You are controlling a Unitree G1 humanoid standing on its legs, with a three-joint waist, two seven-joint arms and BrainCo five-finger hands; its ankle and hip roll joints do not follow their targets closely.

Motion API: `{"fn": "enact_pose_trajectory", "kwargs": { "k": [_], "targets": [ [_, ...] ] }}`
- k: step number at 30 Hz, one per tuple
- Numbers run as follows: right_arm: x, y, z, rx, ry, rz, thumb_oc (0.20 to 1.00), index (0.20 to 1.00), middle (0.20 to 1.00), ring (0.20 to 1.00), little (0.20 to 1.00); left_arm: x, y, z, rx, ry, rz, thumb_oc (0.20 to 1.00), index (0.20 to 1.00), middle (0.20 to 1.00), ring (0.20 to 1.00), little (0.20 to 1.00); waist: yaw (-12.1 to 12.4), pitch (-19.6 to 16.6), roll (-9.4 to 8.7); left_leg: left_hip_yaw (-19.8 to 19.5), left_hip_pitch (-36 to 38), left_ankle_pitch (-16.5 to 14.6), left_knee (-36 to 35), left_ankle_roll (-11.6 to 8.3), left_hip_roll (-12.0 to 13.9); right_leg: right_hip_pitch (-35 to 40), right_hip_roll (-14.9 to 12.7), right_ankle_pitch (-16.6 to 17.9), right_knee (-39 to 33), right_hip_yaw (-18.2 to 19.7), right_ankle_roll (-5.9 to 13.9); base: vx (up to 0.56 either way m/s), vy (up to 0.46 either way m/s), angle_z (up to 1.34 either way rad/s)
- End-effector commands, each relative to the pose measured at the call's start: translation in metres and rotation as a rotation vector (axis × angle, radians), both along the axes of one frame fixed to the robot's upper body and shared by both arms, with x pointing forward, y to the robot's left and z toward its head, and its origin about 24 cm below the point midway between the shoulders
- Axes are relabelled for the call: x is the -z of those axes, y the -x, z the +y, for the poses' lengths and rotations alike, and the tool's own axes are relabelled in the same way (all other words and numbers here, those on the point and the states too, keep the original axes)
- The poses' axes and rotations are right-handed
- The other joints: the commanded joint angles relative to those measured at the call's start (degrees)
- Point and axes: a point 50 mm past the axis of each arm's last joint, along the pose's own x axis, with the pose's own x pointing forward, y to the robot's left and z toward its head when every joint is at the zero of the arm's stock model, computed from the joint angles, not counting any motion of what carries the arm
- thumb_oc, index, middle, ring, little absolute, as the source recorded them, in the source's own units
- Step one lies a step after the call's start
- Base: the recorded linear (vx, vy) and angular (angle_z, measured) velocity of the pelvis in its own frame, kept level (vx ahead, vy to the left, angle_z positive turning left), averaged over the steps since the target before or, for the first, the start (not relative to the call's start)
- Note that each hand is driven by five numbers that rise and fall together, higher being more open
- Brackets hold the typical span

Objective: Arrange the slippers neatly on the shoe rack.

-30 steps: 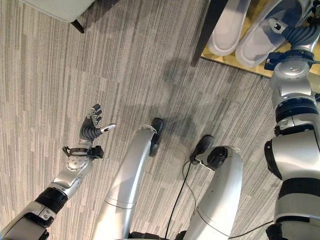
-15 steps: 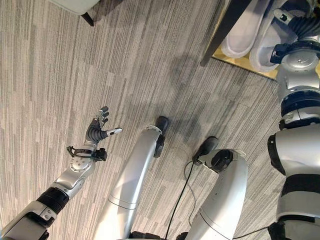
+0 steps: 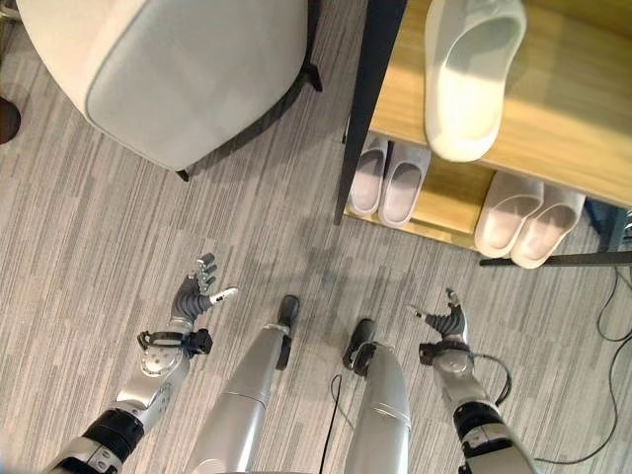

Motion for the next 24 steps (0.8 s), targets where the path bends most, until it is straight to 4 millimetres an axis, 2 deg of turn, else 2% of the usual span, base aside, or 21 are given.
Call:
{"fn": "enact_pose_trajectory", "kwargs": {
  "k": [1, 2, 3, 4, 5, 7, 8, 10, 11, 12, 14, 15, 17, 18, 19, 20, 21, 22, 23, 24],
  "targets": [
    [0.011, 0.018, -0.028, -0.073, 0.107, 0.153, 1.000, 1.000, 1.000, 1.000, 1.000, 0.009, 0.009, -0.007, 0.153, -0.114, 0.032, 1.000, 1.000, 1.000, 1.000, 1.000, 0.7, -5.8, 0.45, -0.9, 6.1, -2.5, -9.3, 0.46, 2.0, 6.7, 2.8, -2.0, -6.7, 1.2, 2.21, 0.06, -0.198, 0.09],
    [0.011, 0.018, -0.028, -0.073, 0.107, 0.154, 1.000, 1.000, 1.000, 1.000, 1.000, 0.010, 0.010, -0.007, 0.153, -0.114, 0.032, 1.000, 1.000, 1.000, 1.000, 1.000, 0.7, -5.5, 0.56, -1.0, 6.8, -2.3, -9.8, 0.41, 2.1, 7.4, 2.9, -1.9, -7.1, 1.0, 2.17, -0.04, -0.252, -0.06],
    [0.026, 0.039, -0.026, -0.051, 0.078, 0.237, 1.000, 1.000, 1.000, 1.000, 1.000, 0.015, 0.015, -0.013, 0.187, -0.125, 0.059, 1.000, 1.000, 1.000, 1.000, 1.000, 0.7, -6.5, 0.90, -1.8, 10.5, 1.4, -14.5, -0.45, 3.3, 11.8, 4.8, -0.5, -12.6, -0.7, 1.01, -0.07, -0.109, 0.13],
    [0.026, 0.039, -0.026, -0.051, 0.079, 0.237, 1.000, 1.000, 1.000, 1.000, 1.000, 0.015, 0.015, -0.013, 0.187, -0.125, 0.059, 1.000, 1.000, 1.000, 1.000, 1.000, 0.6, -6.2, 0.99, -1.9, 10.9, 1.5, -14.7, -0.48, 3.3, 12.2, 4.9, -0.4, -12.9, -0.8, 0.99, -0.12, -0.267, 0.39],
    [0.034, 0.052, -0.025, -0.047, 0.073, 0.284, 1.000, 1.000, 1.000, 1.000, 1.000, 0.016, 0.015, -0.019, 0.209, -0.131, 0.068, 1.000, 1.000, 1.000, 1.000, 1.000, 0.5, -6.6, 0.71, -2.4, 12.4, 4.9, -15.4, -2.57, 4.9, 17.2, 6.9, -0.2, -18.3, -2.1, 0.26, -0.10, -0.222, 0.38],
    [0.038, 0.061, -0.023, -0.046, 0.058, 0.303, 1.000, 1.000, 1.000, 1.000, 1.000, 0.013, 0.012, -0.028, 0.235, -0.113, 0.050, 1.000, 1.000, 1.000, 1.000, 1.000, 0.0, -6.6, 0.35, -0.2, 12.8, 7.4, -13.3, -3.55, 6.0, 21.0, 8.0, 1.0, -22.4, -3.2, -0.38, -0.15, -0.230, 0.17],
    [0.044, 0.073, -0.020, -0.069, 0.056, 0.346, 1.000, 1.000, 1.000, 1.000, 1.000, 0.014, 0.014, -0.034, 0.260, -0.104, 0.054, 1.000, 1.000, 1.000, 1.000, 1.000, -0.5, -7.4, -0.12, 2.6, 15.1, 4.6, -12.1, -2.67, 5.6, 23.9, 8.3, 2.1, -25.6, -3.7, -0.38, -0.06, -0.139, 0.11],
    [0.049, 0.082, -0.016, -0.106, 0.059, 0.393, 1.000, 1.000, 1.000, 1.000, 1.000, 0.021, 0.020, -0.034, 0.261, -0.105, 0.084, 1.000, 1.000, 1.000, 1.000, 1.000, -0.6, -9.1, -0.55, 3.5, 17.9, 2.1, -11.2, -2.37, 2.8, 26.3, 8.5, 3.4, -28.1, -3.6, 0.36, 0.07, -0.045, 0.08],
    [0.054, 0.087, -0.015, -0.138, 0.080, 0.451, 1.000, 1.000, 1.000, 1.000, 1.000, 0.030, 0.027, -0.038, 0.274, -0.109, 0.129, 1.000, 1.000, 1.000, 1.000, 1.000, 0.1, -10.6, -0.26, 2.1, 22.1, -1.5, -13.9, -1.22, -0.4, 27.9, 9.5, 3.7, -28.7, -2.1, 0.87, 0.15, 0.034, 0.11],
    [0.056, 0.091, -0.016, -0.129, 0.081, 0.475, 1.000, 1.000, 1.000, 1.000, 1.000, 0.034, 0.034, -0.040, 0.282, -0.093, 0.149, 1.000, 1.000, 1.000, 1.000, 1.000, 0.3, -11.6, 0.06, 0.8, 24.6, -2.3, -16.3, -0.57, -0.9, 28.7, 9.9, 3.8, -28.7, -1.6, 0.98, 0.15, 0.060, -0.07],
    [0.058, 0.096, -0.018, -0.116, 0.077, 0.498, 1.000, 1.000, 1.000, 1.000, 1.000, 0.037, 0.042, -0.045, 0.309, -0.078, 0.168, 1.000, 1.000, 1.000, 1.000, 1.000, 0.4, -12.4, 0.05, -0.5, 25.8, -1.7, -17.4, -0.21, -2.5, 30.4, 10.0, 4.6, -29.7, -1.1, 1.33, 0.10, 0.034, -0.43],
    [0.059, 0.098, -0.018, -0.104, 0.067, 0.506, 1.000, 1.000, 1.000, 1.000, 1.000, 0.039, 0.045, -0.044, 0.312, -0.076, 0.181, 1.000, 1.000, 1.000, 1.000, 1.000, 0.2, -13.5, -0.04, 0.3, 27.5, -1.6, -19.6, 0.04, -2.2, 31.4, 10.4, 4.6, -30.9, -1.1, 1.64, 0.10, 0.058, -0.32],
    [0.060, 0.103, -0.019, -0.104, 0.070, 0.535, 1.000, 1.000, 1.000, 1.000, 1.000, 0.038, 0.047, -0.043, 0.331, -0.080, 0.184, 1.000, 1.000, 1.000, 1.000, 1.000, 0.1, -14.5, 1.00, 0.7, 31.1, -0.9, -23.9, 1.17, -1.3, 30.7, 10.1, 4.7, -27.8, -0.8, 3.07, 0.06, 0.084, -0.06],
    [0.060, 0.103, -0.019, -0.104, 0.070, 0.535, 1.000, 1.000, 1.000, 1.000, 1.000, 0.038, 0.047, -0.043, 0.331, -0.080, 0.185, 1.000, 1.000, 1.000, 1.000, 1.000, 0.3, -14.5, 0.98, 0.9, 31.3, -0.8, -24.2, 1.21, -1.3, 30.6, 10.1, 4.6, -27.5, -0.7, 3.10, 0.02, 0.090, -0.26],
    [0.061, 0.106, -0.018, -0.114, 0.066, 0.542, 1.000, 1.000, 1.000, 1.000, 1.000, 0.036, 0.049, -0.042, 0.349, -0.097, 0.177, 1.000, 1.000, 1.000, 1.000, 1.000, -0.1, -14.2, 2.00, 0.9, 33.7, -0.8, -25.7, 2.27, -0.5, 29.4, 9.1, 4.1, -19.7, -0.8, 4.33, 0.01, 0.070, -0.35],
    [0.061, 0.103, -0.016, -0.121, 0.064, 0.539, 1.000, 1.000, 1.000, 1.000, 1.000, 0.034, 0.048, -0.041, 0.352, -0.101, 0.167, 1.000, 1.000, 1.000, 1.000, 1.000, -0.5, -13.8, 2.52, 0.7, 34.5, -0.5, -26.2, 2.55, 0.0, 27.9, 8.0, 5.0, -15.6, -0.6, 5.29, 0.04, -0.034, -0.51],
    [0.062, 0.100, -0.013, -0.106, 0.054, 0.537, 1.000, 1.000, 1.000, 1.000, 1.000, 0.030, 0.043, -0.037, 0.342, -0.111, 0.154, 1.000, 1.000, 1.000, 1.000, 1.000, -1.5, -13.3, 3.81, -0.2, 36.3, -0.8, -27.4, 2.78, 1.7, 26.3, 2.6, 6.3, -12.0, 2.9, 5.51, 0.04, -0.134, -0.23],
    [0.063, 0.102, -0.012, -0.099, 0.046, 0.545, 1.000, 1.000, 1.000, 1.000, 1.000, 0.030, 0.040, -0.037, 0.338, -0.112, 0.149, 1.000, 1.000, 1.000, 1.000, 1.000, -1.9, -13.3, 3.96, -1.1, 36.2, -0.9, -27.1, 2.70, 1.9, 26.2, 2.4, 7.7, -13.9, 6.6, 5.57, 0.09, -0.299, 0.02],
    [0.063, 0.104, -0.012, -0.109, 0.062, 0.562, 1.000, 1.000, 1.000, 1.000, 1.000, 0.028, 0.039, -0.038, 0.330, -0.088, 0.140, 1.000, 1.000, 1.000, 1.000, 1.000, -2.4, -13.2, 3.70, -1.9, 36.3, -1.9, -26.3, 2.12, 1.9, 27.2, 0.7, 9.8, -19.1, 12.1, 6.39, 0.06, -0.276, 0.30],
    [0.063, 0.103, -0.013, -0.128, 0.084, 0.571, 1.000, 1.000, 1.000, 1.000, 1.000, 0.026, 0.038, -0.038, 0.324, -0.073, 0.133, 1.000, 1.000, 1.000, 1.000, 1.000, -2.5, -13.2, 3.41, -1.7, 36.0, -2.0, -25.8, 1.83, 2.1, 27.1, 0.0, 11.7, -21.3, 13.4, 6.64, 0.07, -0.312, 0.26]
  ]
}}
